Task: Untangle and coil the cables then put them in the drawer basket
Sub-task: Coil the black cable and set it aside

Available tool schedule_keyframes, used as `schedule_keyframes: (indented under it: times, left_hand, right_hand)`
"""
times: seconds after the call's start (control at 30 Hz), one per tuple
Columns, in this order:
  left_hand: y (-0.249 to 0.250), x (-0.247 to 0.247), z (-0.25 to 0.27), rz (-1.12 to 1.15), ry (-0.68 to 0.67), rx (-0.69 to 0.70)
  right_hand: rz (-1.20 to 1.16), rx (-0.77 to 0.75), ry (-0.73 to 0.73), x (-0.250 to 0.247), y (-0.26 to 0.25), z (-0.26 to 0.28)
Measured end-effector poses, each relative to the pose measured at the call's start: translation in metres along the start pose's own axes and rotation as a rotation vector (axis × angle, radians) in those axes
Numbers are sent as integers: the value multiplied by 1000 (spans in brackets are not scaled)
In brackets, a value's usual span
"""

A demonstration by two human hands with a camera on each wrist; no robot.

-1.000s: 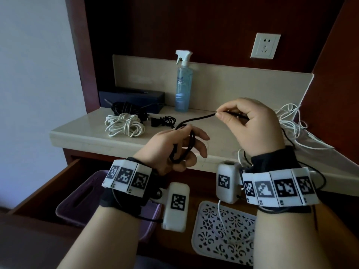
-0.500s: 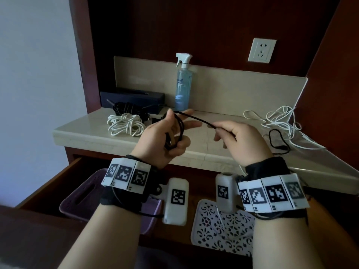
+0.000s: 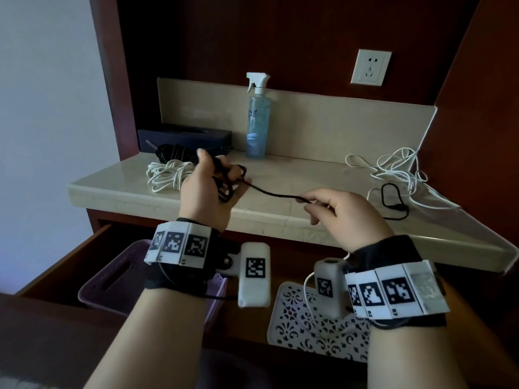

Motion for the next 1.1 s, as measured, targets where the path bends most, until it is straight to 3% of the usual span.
schedule_keyframes:
  times: [0.2, 0.37, 0.47, 0.63, 0.77, 0.9, 1.1]
  left_hand:
    - [-4, 6, -2, 26, 57, 9]
    - [-22, 20, 3, -251, 59, 27]
    - [-35, 27, 8, -495, -19, 32]
    - [-58, 38, 21, -753, -213, -97]
    - [-72, 46, 30, -809, -392, -209]
    - [-79, 48, 33, -840, -520, -231]
    - [-79, 46, 32, -967, -491, -224]
  right_hand:
    - [-63, 40, 98, -21, 25, 14]
    - [-136, -80, 190, -29, 23, 15]
    - [-143, -171, 198, -32, 19, 14]
    - [-74, -290, 300, -37, 14, 11]
    - [-61, -343, 366, -38, 16, 6]
    - [-115, -342, 365, -40, 21, 2]
    - [-121, -356, 381, -46, 22, -3]
Point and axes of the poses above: each hand's wrist, its own z-axis away from the middle knuckle, its own x-axis out of the palm, y = z × x, the point moved 1 cm from there along -z, towards the middle knuckle, and after that the axes turned 4 degrees about -x, right-handed, at the moved point
